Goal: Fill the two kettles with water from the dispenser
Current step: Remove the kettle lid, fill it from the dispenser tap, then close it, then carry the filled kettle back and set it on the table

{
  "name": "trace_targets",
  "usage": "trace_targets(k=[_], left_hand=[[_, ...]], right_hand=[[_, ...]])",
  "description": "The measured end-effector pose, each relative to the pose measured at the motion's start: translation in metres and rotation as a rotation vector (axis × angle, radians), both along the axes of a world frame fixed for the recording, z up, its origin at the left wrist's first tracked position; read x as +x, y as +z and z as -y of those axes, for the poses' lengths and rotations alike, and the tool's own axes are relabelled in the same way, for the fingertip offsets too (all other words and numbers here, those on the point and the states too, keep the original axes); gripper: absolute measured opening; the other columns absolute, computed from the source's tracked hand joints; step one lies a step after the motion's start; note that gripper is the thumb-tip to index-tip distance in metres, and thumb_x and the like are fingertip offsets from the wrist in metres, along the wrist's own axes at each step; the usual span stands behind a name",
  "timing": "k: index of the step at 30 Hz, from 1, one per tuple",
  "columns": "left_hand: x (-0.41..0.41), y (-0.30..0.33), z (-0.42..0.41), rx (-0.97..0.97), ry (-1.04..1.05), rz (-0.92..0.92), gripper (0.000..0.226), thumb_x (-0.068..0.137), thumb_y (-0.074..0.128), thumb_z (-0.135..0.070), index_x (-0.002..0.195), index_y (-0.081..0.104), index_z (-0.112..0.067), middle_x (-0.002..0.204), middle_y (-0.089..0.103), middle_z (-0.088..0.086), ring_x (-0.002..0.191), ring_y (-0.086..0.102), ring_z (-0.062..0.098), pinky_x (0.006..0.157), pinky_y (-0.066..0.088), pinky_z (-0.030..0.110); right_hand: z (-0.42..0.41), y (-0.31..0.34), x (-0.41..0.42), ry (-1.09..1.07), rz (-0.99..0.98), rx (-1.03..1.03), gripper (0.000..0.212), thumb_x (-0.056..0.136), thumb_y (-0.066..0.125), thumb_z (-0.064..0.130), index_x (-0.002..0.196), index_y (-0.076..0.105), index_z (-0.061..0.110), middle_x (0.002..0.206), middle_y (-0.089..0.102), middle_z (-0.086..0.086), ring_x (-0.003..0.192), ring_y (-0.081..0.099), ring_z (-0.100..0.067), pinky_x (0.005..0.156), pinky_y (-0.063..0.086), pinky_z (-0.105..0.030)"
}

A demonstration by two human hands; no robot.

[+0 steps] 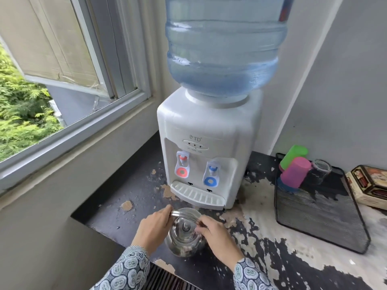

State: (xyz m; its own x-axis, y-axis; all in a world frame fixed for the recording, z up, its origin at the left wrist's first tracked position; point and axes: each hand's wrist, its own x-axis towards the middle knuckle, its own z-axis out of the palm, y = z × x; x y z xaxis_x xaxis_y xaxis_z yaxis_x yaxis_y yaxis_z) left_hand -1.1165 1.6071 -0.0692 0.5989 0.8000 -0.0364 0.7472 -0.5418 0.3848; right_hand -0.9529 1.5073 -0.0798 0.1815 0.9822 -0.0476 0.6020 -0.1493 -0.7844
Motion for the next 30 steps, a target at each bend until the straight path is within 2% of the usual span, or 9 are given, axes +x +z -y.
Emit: trace_targets(k=[2, 4, 8, 11, 14, 17, 21, 26, 30], left_hand=[[0.0, 0.006, 0.024, 0.048, 0.005, 0.03, 0.017, 0.098, 0.034, -0.032, 0.085, 0.034, -0.022, 0.086, 0.059, -0.006, 0.077, 0.062, 0.021, 0.057, 0.037, 0.029], [-0.001, 0.011, 0.053, 0.105, -0.002, 0.048, 0.018, 0.097, 0.037, -0.032, 0.086, 0.041, -0.018, 0.081, 0.058, -0.008, 0.073, 0.061, 0.019, 0.054, 0.038, 0.029], [-0.008, 0.018, 0.126, 0.178, -0.044, 0.106, 0.019, 0.094, 0.043, -0.037, 0.088, 0.049, -0.02, 0.08, 0.062, -0.011, 0.072, 0.062, 0.015, 0.055, 0.044, 0.03], [-0.008, 0.026, 0.179, 0.209, -0.071, 0.151, 0.023, 0.093, 0.045, -0.041, 0.085, 0.049, -0.02, 0.077, 0.064, -0.008, 0.071, 0.063, 0.019, 0.054, 0.038, 0.031], [-0.009, 0.04, 0.244, 0.212, -0.084, 0.171, 0.023, 0.092, 0.047, -0.041, 0.086, 0.05, -0.019, 0.076, 0.068, 0.001, 0.071, 0.064, 0.022, 0.056, 0.041, 0.034], [-0.01, 0.054, 0.299, 0.217, -0.085, 0.174, 0.024, 0.092, 0.046, -0.043, 0.09, 0.052, -0.02, 0.076, 0.067, 0.001, 0.073, 0.064, 0.024, 0.06, 0.045, 0.036], [-0.015, 0.068, 0.361, 0.146, -0.105, 0.196, 0.026, 0.091, 0.046, -0.045, 0.084, 0.047, -0.021, 0.079, 0.069, 0.0, 0.071, 0.065, 0.022, 0.062, 0.049, 0.037], [-0.025, 0.085, 0.432, 0.053, -0.166, 0.269, 0.028, 0.089, 0.051, -0.045, 0.086, 0.052, -0.016, 0.075, 0.069, -0.001, 0.072, 0.065, 0.023, 0.064, 0.05, 0.038], [-0.031, 0.093, 0.487, -0.019, -0.258, 0.332, 0.022, 0.089, 0.054, -0.035, 0.084, 0.054, -0.014, 0.073, 0.069, -0.003, 0.071, 0.064, 0.027, 0.063, 0.049, 0.04]], right_hand=[[0.027, 0.01, 0.001, 0.004, 0.005, 0.026, 0.013, 0.093, 0.049, 0.027, 0.102, 0.056, 0.02, 0.09, 0.053, 0.013, 0.084, 0.053, -0.008, 0.067, 0.04, -0.016], [0.06, 0.024, 0.003, 0.014, 0.022, 0.032, 0.008, 0.094, 0.047, 0.029, 0.088, 0.05, 0.025, 0.08, 0.046, 0.015, 0.076, 0.046, -0.007, 0.061, 0.038, -0.017], [0.134, 0.045, 0.008, 0.061, 0.039, 0.059, 0.016, 0.094, 0.047, 0.027, 0.088, 0.051, 0.013, 0.086, 0.054, 0.0, 0.081, 0.054, -0.02, 0.075, 0.047, -0.034], [0.188, 0.057, 0.013, 0.085, 0.062, 0.089, 0.017, 0.094, 0.046, 0.025, 0.091, 0.052, 0.009, 0.09, 0.058, -0.008, 0.077, 0.057, -0.025, 0.073, 0.05, -0.037], [0.251, 0.066, 0.013, 0.071, 0.069, 0.107, 0.018, 0.094, 0.047, 0.021, 0.093, 0.053, 0.004, 0.094, 0.062, -0.011, 0.083, 0.061, -0.027, 0.074, 0.051, -0.04], [0.307, 0.075, 0.011, 0.043, 0.064, 0.127, 0.011, 0.094, 0.046, 0.02, 0.088, 0.051, 0.012, 0.089, 0.063, -0.007, 0.082, 0.063, -0.023, 0.064, 0.049, -0.028], [0.371, 0.081, 0.005, 0.02, 0.056, 0.155, 0.014, 0.095, 0.046, 0.024, 0.081, 0.045, 0.023, 0.074, 0.054, 0.013, 0.064, 0.051, 0.0, 0.056, 0.038, -0.015], [0.455, 0.084, -0.011, -0.085, 0.023, 0.191, 0.016, 0.094, 0.048, 0.03, 0.078, 0.044, 0.028, 0.072, 0.054, 0.01, 0.064, 0.049, -0.008, 0.061, 0.039, -0.027], [0.52, 0.089, -0.028, -0.193, 0.054, 0.217, 0.025, 0.093, 0.048, 0.032, 0.071, 0.04, 0.042, 0.067, 0.053, 0.014, 0.06, 0.046, -0.001, 0.064, 0.043, -0.031]])
